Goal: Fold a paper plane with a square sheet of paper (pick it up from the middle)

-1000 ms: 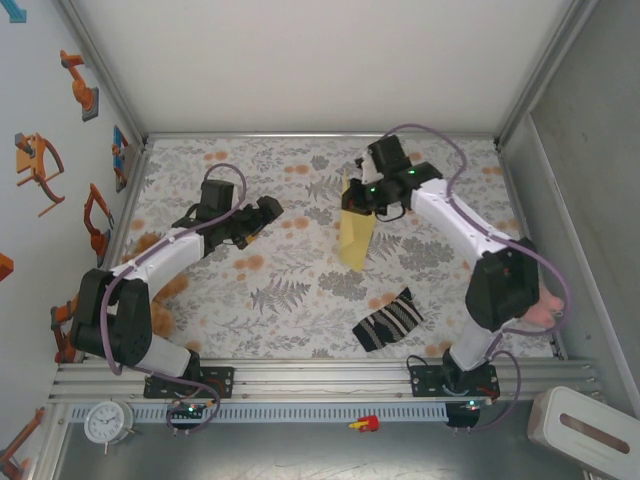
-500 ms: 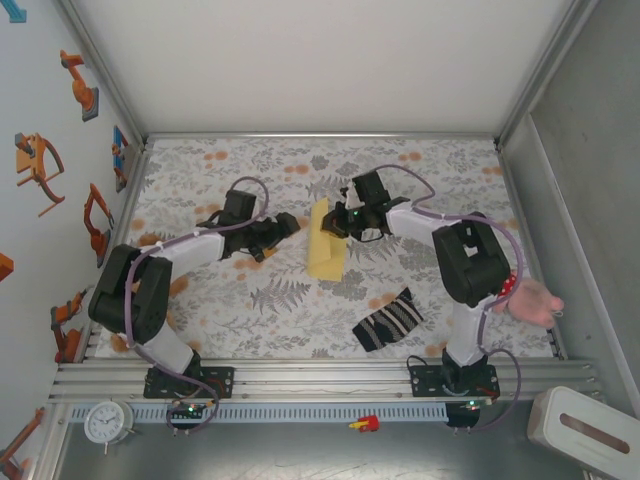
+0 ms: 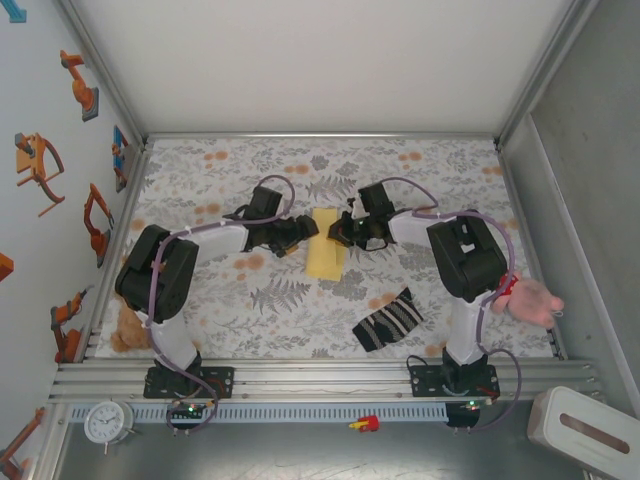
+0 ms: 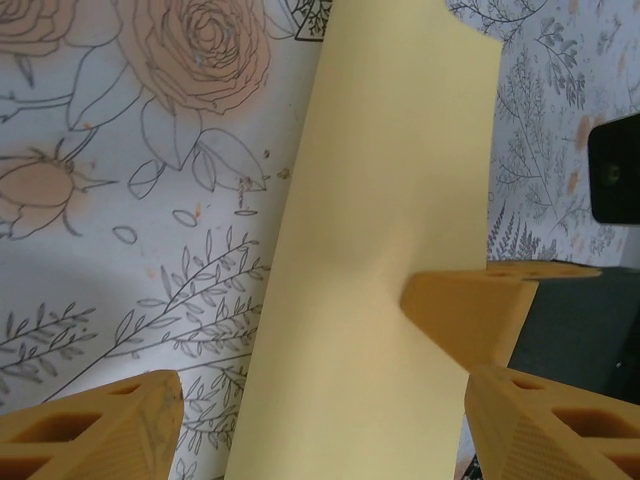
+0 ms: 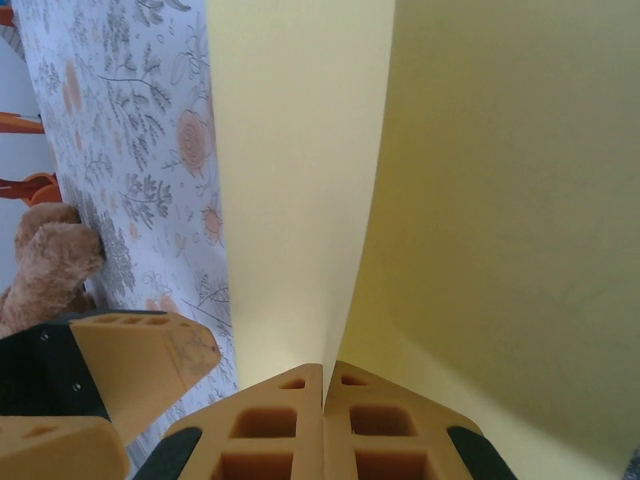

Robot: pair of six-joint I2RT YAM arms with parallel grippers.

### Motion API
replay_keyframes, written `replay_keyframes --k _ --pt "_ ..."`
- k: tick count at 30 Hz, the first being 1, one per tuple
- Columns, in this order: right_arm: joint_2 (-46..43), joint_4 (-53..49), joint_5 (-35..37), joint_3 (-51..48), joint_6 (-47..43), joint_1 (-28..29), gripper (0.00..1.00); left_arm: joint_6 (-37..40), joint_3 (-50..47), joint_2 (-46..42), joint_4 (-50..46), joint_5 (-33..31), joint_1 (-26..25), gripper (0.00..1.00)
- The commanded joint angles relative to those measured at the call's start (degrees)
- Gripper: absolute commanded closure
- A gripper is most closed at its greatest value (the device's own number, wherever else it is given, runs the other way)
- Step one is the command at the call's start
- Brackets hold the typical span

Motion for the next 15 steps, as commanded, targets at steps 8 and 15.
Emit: replay_keyframes --k 8,15 --pt "0.68 -0.19 1.41 -1.06 1.91 -0.48 1.0 8.59 9.85 6.69 -11.31 -3.8 -2.06 0.41" --pt "0.65 -0.99 1.95 -1.45 2.33 -0.65 1.0 9.7 12.27 9.56 -13.94 -5.55 -2.99 0.49"
